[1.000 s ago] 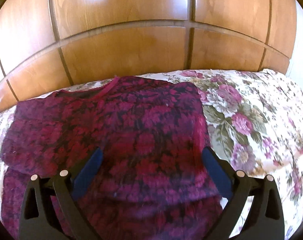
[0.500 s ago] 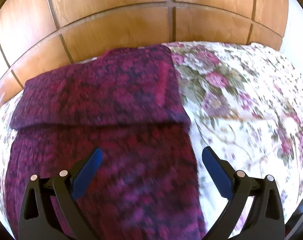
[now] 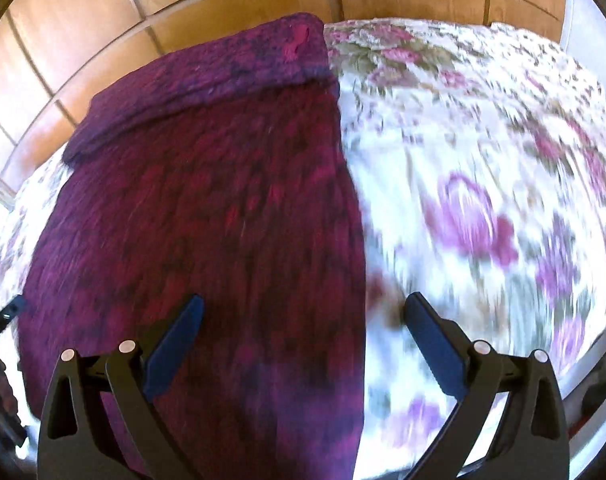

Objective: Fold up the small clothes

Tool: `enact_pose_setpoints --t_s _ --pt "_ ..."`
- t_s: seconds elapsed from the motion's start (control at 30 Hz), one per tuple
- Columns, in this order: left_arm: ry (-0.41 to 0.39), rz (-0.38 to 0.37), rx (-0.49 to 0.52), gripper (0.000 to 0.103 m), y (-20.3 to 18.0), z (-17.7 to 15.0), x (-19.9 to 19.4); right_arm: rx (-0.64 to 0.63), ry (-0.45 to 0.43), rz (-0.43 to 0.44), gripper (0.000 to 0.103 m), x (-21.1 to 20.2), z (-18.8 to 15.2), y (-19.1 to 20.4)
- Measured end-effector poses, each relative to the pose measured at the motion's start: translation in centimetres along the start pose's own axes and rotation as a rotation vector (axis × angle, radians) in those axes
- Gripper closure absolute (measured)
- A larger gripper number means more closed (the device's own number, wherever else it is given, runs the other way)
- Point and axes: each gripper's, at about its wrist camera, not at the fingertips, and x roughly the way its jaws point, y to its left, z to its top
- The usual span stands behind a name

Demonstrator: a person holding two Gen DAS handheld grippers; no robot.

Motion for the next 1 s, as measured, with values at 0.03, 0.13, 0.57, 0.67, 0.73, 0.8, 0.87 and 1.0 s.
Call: enact_pose_setpoints --t_s 0.03,0.13,0.57,0.67,0.73,0.8,0.87,1.0 --pt "0.017 -0.017 0.013 0.036 -0.1 -0.6 -0.2 -0.008 0.018 0.015 0.004 -0.4 -0.8 0.1" --pt "0.062 -0.068 0.076 0.046 -0.7 -2.0 -0.9 -0.035 0.074 0.042 0.019 -1.1 -2.9 0.6" --pt "0.032 -0.392 -0.076 0.088 0.5 0.4 -3.2 -0.043 0.003 0.215 0.081 -5.9 -0.3 2.4" --pt "-0.021 -0.481 -0.139 0.088 1.0 2.7 -3.8 -0.010 -0.055 0.263 0.081 -6.4 1.8 2.4" --pt "-0.046 -0.513 -0.174 0.088 1.1 4.7 -3.3 0.023 -0.074 0.286 0.081 -5.9 3.2 2.5" --pt "-0.052 -0.527 -0.209 0.088 1.0 6.9 -1.9 0.055 -0.083 0.292 0.081 -4.8 5.2 2.5" --pt "-0.050 -0.523 -0.235 0.088 1.0 8.6 -0.5 0.076 -0.088 0.273 0.081 -3.6 7.0 2.5" --pt "-0.022 -0.510 -0.295 0.088 1.3 12.0 2.6 0.134 -0.068 0.267 0.081 -0.9 10.3 1.9"
